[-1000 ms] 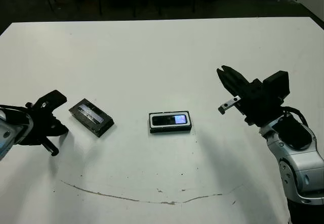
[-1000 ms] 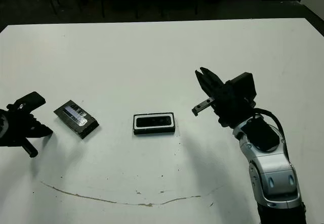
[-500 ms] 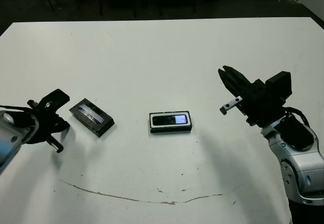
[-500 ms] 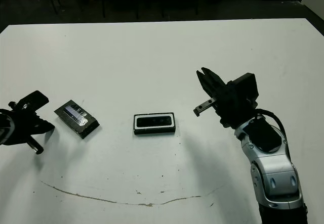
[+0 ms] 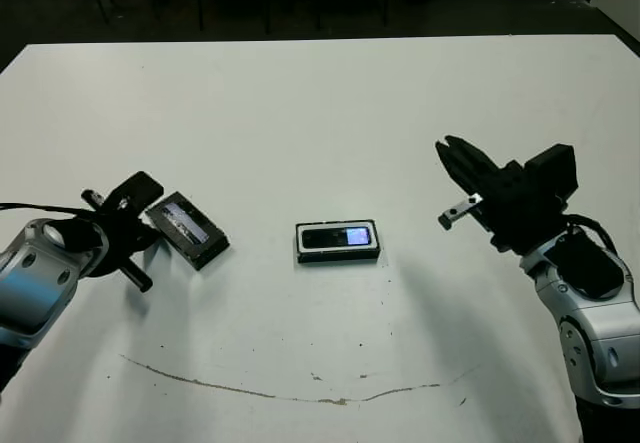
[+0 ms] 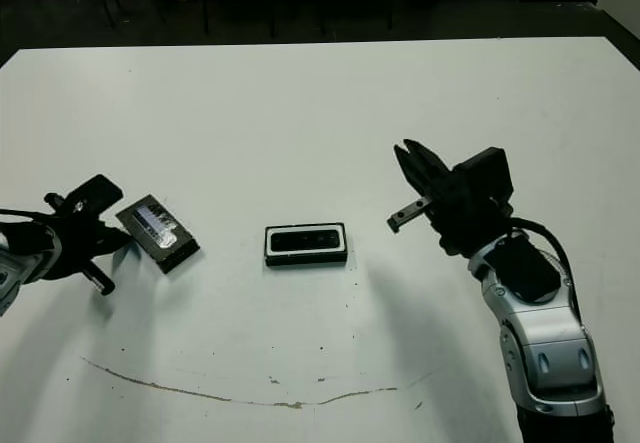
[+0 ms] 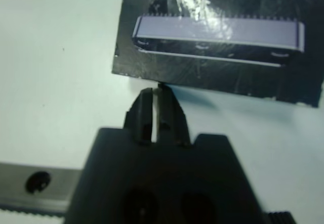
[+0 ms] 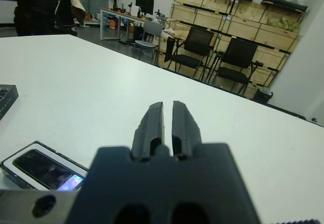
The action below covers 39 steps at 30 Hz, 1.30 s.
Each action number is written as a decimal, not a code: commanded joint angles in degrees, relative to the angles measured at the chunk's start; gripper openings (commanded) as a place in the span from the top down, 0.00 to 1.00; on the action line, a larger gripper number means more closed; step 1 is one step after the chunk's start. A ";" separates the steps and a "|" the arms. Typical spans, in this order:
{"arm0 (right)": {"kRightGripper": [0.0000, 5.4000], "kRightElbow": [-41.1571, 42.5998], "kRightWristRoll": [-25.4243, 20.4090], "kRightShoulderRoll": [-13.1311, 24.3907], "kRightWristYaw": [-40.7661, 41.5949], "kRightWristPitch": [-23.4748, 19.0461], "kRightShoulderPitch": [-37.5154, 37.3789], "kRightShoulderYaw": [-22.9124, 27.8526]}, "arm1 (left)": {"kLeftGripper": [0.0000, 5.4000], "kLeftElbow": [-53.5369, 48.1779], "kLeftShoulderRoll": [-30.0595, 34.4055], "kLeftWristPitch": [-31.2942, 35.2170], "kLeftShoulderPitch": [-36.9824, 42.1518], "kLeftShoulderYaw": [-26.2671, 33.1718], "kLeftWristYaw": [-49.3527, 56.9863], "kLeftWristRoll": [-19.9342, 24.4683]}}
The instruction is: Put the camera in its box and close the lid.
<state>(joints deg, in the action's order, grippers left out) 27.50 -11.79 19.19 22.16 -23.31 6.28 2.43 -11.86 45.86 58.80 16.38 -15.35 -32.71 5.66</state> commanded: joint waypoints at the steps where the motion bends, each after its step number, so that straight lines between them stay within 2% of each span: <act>1: 1.00 0.31 -0.42 0.95 -0.20 -1.94 -0.75 0.51 | 1.00 2.49 -1.14 1.01 -0.86 -2.10 0.28 -1.26; 16: 1.00 0.95 -1.35 1.09 -0.53 -3.85 -1.05 1.80 | 1.00 10.02 -1.05 -6.55 2.44 -3.99 -2.01 -6.92; 24: 1.00 -0.13 -2.09 1.23 0.37 -2.17 -1.57 2.27 | 1.00 13.50 -1.44 -8.14 5.32 -4.43 -5.00 -8.48; 33: 1.00 -0.18 -3.76 0.97 0.16 -3.00 -2.05 2.29 | 1.00 13.16 -4.19 -7.45 6.87 -3.04 -5.27 -8.36; 39: 1.00 1.73 -3.94 0.99 -1.00 -4.82 -2.89 2.19 | 1.00 15.78 -5.34 -8.46 9.11 -4.91 -6.14 -9.88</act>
<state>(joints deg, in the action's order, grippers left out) 29.01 -15.35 19.97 21.50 -26.83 4.32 4.53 2.22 40.88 50.33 25.48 -18.87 -38.00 -3.52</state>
